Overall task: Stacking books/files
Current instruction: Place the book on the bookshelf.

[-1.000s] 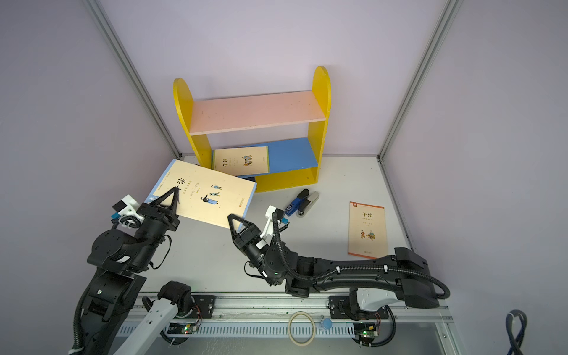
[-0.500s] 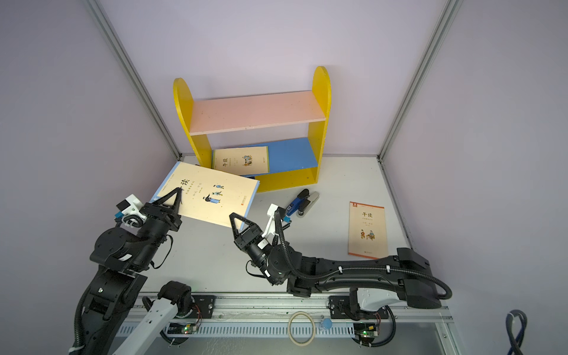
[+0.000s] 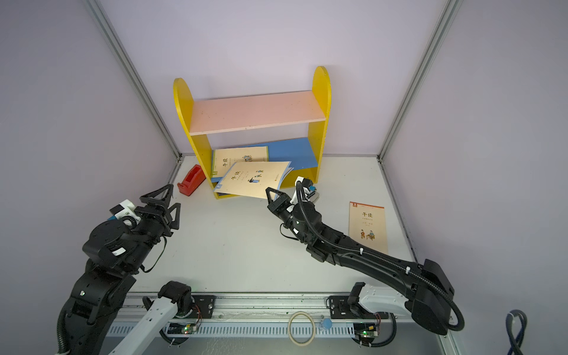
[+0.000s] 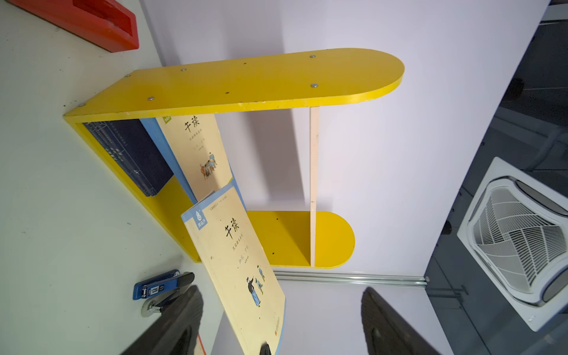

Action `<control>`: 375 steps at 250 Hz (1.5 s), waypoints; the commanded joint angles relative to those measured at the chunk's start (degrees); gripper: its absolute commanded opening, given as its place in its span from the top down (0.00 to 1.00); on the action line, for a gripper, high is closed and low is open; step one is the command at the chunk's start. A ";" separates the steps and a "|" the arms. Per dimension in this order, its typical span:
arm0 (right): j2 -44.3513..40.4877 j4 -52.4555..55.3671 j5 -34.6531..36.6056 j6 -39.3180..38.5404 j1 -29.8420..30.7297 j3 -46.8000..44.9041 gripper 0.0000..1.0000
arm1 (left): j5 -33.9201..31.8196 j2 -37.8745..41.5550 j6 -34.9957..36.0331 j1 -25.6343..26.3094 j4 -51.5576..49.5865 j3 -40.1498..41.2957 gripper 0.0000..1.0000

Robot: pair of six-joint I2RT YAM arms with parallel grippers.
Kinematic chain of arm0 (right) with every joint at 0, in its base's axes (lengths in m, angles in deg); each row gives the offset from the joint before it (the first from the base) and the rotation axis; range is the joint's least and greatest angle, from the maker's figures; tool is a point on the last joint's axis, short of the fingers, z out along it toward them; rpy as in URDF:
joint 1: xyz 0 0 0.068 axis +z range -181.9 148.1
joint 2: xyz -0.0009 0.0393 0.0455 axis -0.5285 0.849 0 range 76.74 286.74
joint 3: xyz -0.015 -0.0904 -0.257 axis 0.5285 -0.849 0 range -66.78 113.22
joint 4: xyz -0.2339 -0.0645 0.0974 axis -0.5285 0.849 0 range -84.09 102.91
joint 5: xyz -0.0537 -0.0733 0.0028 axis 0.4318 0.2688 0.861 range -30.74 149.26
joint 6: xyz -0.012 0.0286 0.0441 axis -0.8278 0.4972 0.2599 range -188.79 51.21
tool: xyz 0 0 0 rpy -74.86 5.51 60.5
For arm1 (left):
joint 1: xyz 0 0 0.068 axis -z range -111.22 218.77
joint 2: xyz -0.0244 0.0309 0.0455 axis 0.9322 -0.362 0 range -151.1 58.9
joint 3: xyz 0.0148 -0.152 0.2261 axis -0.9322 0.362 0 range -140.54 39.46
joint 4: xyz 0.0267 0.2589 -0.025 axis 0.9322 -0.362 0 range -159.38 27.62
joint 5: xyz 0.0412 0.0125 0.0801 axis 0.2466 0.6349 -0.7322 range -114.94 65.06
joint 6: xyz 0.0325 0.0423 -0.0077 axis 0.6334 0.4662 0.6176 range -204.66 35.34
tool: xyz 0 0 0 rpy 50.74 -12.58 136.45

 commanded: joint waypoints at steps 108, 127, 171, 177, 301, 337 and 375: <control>21.14 -10.35 -31.77 -4.02 -15.06 16.52 1.00 | -0.02 -0.46 -0.11 -0.10 -0.93 0.24 0.16; 22.27 -8.60 -31.60 -5.16 -15.41 18.66 1.00 | -0.13 -0.39 -0.03 -0.13 -0.84 0.26 0.16; 29.43 -6.48 -32.56 -4.52 -18.73 22.62 1.00 | 0.02 -0.38 0.04 -0.10 -0.80 0.23 0.16; 31.01 -6.76 -33.65 -4.00 -19.24 23.39 1.00 | 0.11 -0.39 0.01 -0.09 -0.79 0.28 0.16; 48.24 -9.83 -42.69 4.07 -23.14 32.74 1.00 | -1.53 2.00 0.83 -0.24 -0.71 0.11 0.16; 49.76 -8.52 -43.50 5.35 -24.31 34.86 1.00 | -1.75 2.15 0.81 -0.22 -0.83 0.14 0.16; 52.74 -4.74 -45.04 5.47 -25.02 39.57 1.00 | -1.55 1.88 0.84 -0.21 -0.73 0.14 0.16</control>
